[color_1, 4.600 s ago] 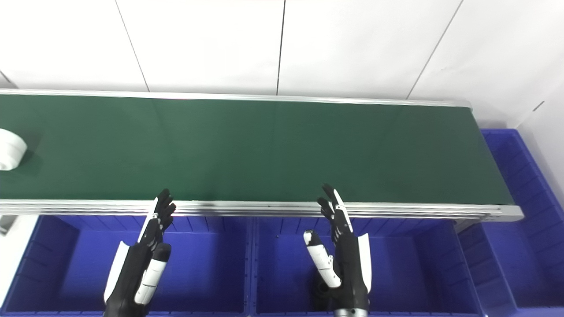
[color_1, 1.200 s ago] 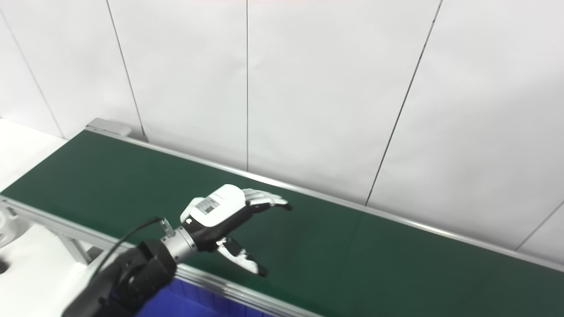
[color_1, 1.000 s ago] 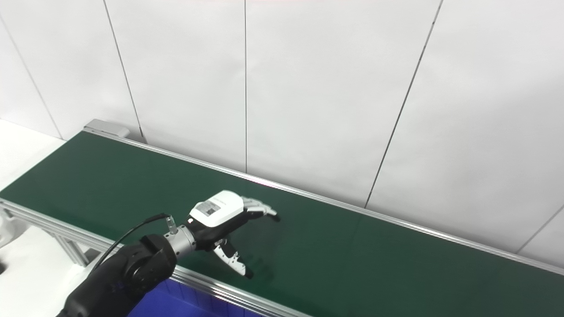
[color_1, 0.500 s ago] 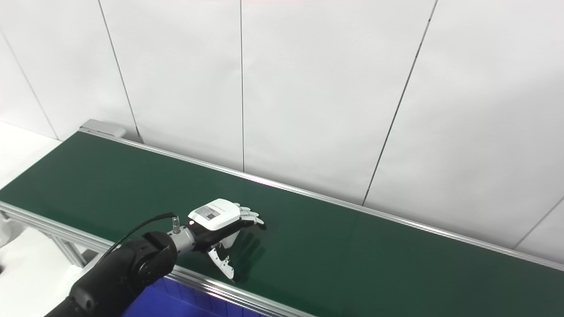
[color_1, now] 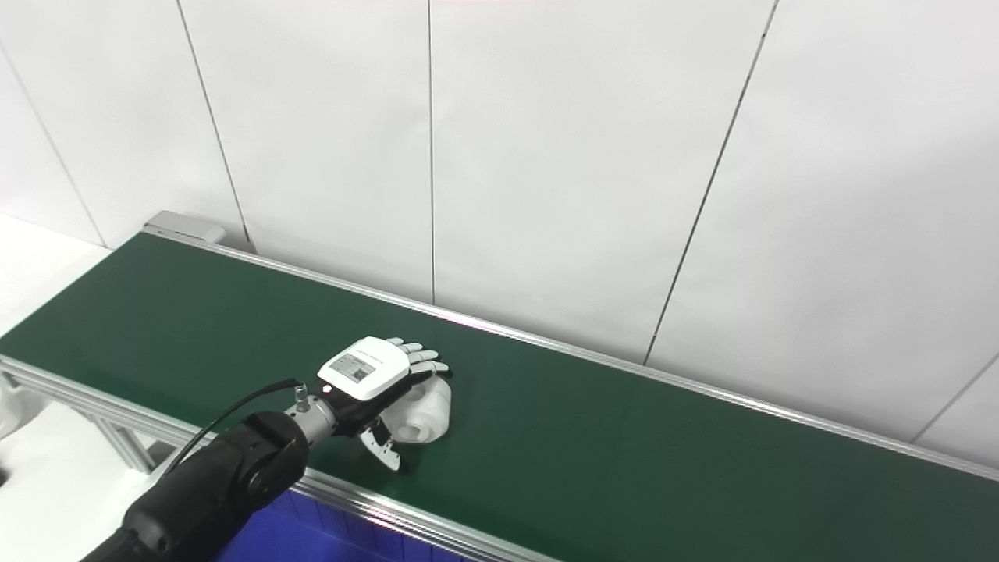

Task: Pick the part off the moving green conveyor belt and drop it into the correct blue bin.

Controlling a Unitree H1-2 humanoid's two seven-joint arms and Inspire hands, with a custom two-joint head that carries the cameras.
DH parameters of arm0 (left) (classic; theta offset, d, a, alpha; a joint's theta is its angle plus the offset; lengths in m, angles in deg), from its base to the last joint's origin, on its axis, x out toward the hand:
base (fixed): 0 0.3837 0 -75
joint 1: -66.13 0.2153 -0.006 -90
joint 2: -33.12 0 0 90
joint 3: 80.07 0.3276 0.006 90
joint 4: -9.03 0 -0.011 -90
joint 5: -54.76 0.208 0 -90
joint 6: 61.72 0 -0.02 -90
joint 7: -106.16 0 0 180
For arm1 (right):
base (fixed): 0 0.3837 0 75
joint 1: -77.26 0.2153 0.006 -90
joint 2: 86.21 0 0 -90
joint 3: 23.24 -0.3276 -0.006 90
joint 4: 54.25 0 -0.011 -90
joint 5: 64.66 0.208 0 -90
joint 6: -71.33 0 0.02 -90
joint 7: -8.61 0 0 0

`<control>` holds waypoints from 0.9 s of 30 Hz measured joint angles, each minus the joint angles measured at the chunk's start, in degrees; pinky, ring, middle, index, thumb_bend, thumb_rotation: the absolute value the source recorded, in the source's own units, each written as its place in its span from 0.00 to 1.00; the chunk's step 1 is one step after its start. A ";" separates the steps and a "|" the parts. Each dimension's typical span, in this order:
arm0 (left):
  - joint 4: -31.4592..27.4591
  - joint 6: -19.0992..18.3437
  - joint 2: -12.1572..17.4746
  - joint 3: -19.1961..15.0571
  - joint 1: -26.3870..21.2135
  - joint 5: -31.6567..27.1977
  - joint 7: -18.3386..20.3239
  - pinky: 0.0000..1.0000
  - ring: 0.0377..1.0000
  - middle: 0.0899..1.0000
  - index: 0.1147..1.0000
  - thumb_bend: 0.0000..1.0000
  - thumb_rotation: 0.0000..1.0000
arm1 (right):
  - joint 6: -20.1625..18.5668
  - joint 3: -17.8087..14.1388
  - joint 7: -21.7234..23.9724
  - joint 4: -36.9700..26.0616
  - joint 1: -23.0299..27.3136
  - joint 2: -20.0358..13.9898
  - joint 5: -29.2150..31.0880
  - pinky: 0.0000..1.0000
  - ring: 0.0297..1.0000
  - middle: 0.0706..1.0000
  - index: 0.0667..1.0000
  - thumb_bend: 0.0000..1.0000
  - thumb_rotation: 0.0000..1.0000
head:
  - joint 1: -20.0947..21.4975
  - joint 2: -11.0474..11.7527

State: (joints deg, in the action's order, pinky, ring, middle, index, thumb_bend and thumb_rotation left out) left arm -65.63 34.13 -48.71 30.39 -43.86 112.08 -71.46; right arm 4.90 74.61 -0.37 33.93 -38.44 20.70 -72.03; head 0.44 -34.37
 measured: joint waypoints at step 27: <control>6.68 -11.07 -16.24 -16.97 0.76 -48.26 8.41 0.72 0.61 0.48 0.43 0.51 0.06 | -0.07 -0.71 0.53 -0.34 0.13 1.23 -0.52 0.70 0.72 0.83 0.89 0.51 0.55 | 1.14 0.09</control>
State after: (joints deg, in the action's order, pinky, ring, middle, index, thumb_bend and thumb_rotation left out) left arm -58.95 23.05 -64.95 13.42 -43.10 63.82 -63.05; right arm 4.83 73.90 0.16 33.59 -38.31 21.93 -72.55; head 1.58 -34.28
